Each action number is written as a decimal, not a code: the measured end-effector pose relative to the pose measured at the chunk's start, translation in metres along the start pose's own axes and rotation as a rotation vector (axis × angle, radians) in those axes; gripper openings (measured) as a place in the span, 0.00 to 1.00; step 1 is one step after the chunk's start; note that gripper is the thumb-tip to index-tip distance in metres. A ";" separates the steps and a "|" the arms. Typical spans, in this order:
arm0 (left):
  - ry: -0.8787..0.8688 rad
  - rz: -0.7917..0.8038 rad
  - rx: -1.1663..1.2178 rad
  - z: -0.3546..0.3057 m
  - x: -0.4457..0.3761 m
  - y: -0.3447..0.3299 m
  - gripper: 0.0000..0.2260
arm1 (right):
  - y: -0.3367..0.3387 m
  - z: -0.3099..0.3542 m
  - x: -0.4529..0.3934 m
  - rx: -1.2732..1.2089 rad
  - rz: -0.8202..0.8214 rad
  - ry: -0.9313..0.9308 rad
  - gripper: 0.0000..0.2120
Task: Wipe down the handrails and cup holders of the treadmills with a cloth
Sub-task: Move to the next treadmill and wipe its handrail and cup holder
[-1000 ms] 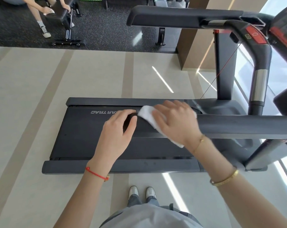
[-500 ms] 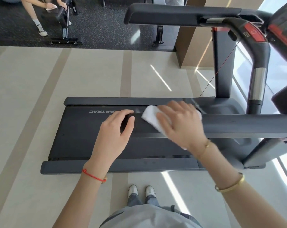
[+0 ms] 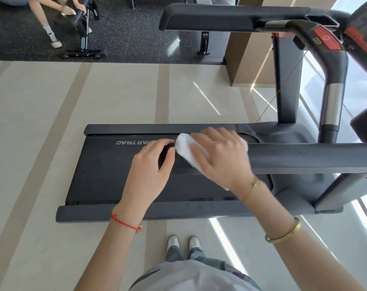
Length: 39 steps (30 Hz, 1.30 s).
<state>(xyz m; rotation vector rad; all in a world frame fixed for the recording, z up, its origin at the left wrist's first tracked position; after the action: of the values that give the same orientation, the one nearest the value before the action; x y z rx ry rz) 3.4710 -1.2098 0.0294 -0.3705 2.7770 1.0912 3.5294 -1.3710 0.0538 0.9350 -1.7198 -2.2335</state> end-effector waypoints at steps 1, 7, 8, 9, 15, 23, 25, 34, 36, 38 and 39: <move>-0.004 -0.005 0.000 -0.001 0.000 0.000 0.10 | -0.001 0.007 0.002 -0.018 -0.057 0.019 0.14; -0.085 -0.022 -0.100 -0.022 -0.006 -0.012 0.09 | 0.004 -0.019 0.011 -0.003 -0.181 0.021 0.13; -0.096 -0.018 -0.131 -0.028 -0.007 -0.016 0.09 | 0.007 -0.028 0.014 0.012 -0.187 0.001 0.12; -0.101 -0.019 -0.169 -0.033 -0.007 -0.019 0.10 | 0.010 -0.039 0.018 0.025 -0.193 -0.020 0.12; -0.111 -0.029 -0.324 -0.071 -0.013 -0.059 0.10 | 0.033 -0.106 0.040 0.067 -0.214 -0.102 0.16; -0.120 -0.039 -0.331 -0.137 -0.015 -0.135 0.09 | 0.061 -0.196 0.077 0.114 -0.244 -0.046 0.14; -0.111 -0.053 -0.334 -0.151 -0.014 -0.150 0.09 | 0.070 -0.222 0.091 0.124 -0.256 -0.005 0.12; -0.078 -0.140 -0.433 -0.189 -0.011 -0.194 0.10 | 0.073 -0.252 0.099 0.113 -0.163 0.059 0.12; -0.065 -0.163 -0.443 -0.189 -0.010 -0.197 0.10 | 0.067 -0.240 0.101 0.097 -0.132 0.123 0.14; -0.051 -0.182 -0.440 -0.187 -0.010 -0.197 0.10 | 0.070 -0.248 0.106 0.091 -0.104 0.189 0.16; -0.049 -0.183 -0.438 -0.185 -0.010 -0.197 0.11 | 0.074 -0.258 0.110 0.087 -0.099 0.195 0.15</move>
<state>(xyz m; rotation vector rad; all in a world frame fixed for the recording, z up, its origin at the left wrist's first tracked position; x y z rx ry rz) 3.5285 -1.4741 0.0383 -0.6200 2.3852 1.6268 3.5721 -1.6578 0.0460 1.2387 -1.7287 -2.0590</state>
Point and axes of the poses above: each hand's wrist, its own x-axis away from the middle knuckle, its own y-axis out of the back of the hand, z = x × y, the point moved 5 cm from there along -x, towards the middle knuckle
